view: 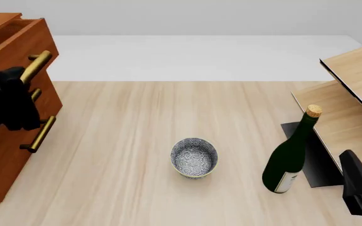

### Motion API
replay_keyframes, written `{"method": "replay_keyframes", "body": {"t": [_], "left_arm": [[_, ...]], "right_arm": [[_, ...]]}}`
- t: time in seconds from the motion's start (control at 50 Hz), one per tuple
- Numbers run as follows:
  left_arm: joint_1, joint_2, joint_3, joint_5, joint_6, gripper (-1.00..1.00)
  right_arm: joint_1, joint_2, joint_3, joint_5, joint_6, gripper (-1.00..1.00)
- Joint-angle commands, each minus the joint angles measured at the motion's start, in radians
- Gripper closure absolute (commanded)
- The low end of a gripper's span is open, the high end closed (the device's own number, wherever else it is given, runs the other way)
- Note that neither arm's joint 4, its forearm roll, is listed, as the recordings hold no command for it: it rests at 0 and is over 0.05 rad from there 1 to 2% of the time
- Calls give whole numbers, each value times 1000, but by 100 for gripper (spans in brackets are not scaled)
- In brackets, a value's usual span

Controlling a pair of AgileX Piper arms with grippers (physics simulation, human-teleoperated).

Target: Close the bottom drawer of the cabinet and open the top drawer.

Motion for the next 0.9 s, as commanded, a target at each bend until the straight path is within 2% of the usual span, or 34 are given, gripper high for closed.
{"method": "replay_keyframes", "body": {"t": [0.02,0.08,0.1,0.38,0.66,0.8,0.86,0.9], "left_arm": [[-40,-88,71,55,10,100],[-38,-119,75,76,10,100],[-38,-134,75,88,6,-100],[-31,-295,155,158,37,-100],[-45,-670,220,448,51,-100],[-39,-844,186,602,67,-100],[-48,-873,115,675,41,-100],[-34,-863,81,668,36,-100]], "right_arm": [[-4,-2,0,1,8,-100],[-4,-2,-1,0,9,-100],[-3,-2,-1,0,12,-100],[-19,30,-1,-32,37,-100],[-24,43,-1,-46,72,-100],[-26,39,-2,-42,83,-100],[-28,34,-3,-37,87,-100],[-28,29,-3,-33,87,-100]]}}
